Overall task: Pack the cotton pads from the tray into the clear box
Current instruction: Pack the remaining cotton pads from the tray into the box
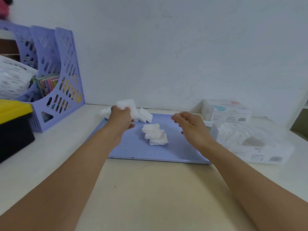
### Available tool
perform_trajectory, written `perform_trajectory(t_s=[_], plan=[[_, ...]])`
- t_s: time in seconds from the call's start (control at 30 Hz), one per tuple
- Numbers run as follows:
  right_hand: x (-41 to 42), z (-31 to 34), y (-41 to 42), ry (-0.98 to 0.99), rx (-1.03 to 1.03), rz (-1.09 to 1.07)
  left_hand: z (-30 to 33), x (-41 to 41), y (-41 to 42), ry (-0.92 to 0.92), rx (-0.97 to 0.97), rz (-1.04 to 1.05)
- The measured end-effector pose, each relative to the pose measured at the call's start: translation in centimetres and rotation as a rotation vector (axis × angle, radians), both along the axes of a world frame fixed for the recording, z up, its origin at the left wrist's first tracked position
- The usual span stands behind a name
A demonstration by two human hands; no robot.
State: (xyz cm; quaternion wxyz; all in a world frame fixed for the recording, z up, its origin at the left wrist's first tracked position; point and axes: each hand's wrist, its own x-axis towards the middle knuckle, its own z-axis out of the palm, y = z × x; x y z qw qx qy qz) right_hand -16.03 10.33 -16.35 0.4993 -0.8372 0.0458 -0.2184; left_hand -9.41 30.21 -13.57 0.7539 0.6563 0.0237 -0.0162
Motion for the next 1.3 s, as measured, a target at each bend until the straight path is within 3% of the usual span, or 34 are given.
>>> perform_trajectory(t_s=[0.13, 0.3, 0.43, 0.6, 0.77, 0.9, 1.0, 1.07, 1.3], plan=[[1.3, -1.7, 0.4, 0.067, -0.169, 0.100, -1.2, 0.2, 0.9, 0.153, 0.084, -0.079], [2.8, -2.5, 2.3, 0.133, -0.313, 0.170, -1.7, 0.0, 0.5, 0.206, -0.025, -0.223], [2.6, -2.5, 2.1, 0.149, -0.093, 0.262, -1.7, -0.3, 0.3, 0.227, -0.064, -0.280], [2.2, -2.4, 1.1, 0.044, 0.221, 0.190, -2.0, -0.6, -0.6, 0.206, -0.075, -0.359], [1.7, -0.5, 0.5, -0.192, 0.476, 0.085, -1.9, -0.5, -1.3, 0.086, -0.048, -0.249], [0.5, 1.2, 0.2, -0.207, 0.651, 0.279, -1.3, -1.7, -1.8, -0.001, -0.066, -0.348], [-0.4, 1.6, 0.9, -0.145, 0.573, 0.440, -0.8, -3.1, -2.4, -0.082, -0.018, -0.542], [-0.7, 1.8, 1.4, -0.147, 0.449, 0.408, -0.8, -3.6, -2.7, -0.104, -0.013, -0.614], [-0.4, 1.5, 1.3, -0.158, 0.307, 0.263, -1.3, -3.4, -3.1, -0.006, -0.158, -0.548]])
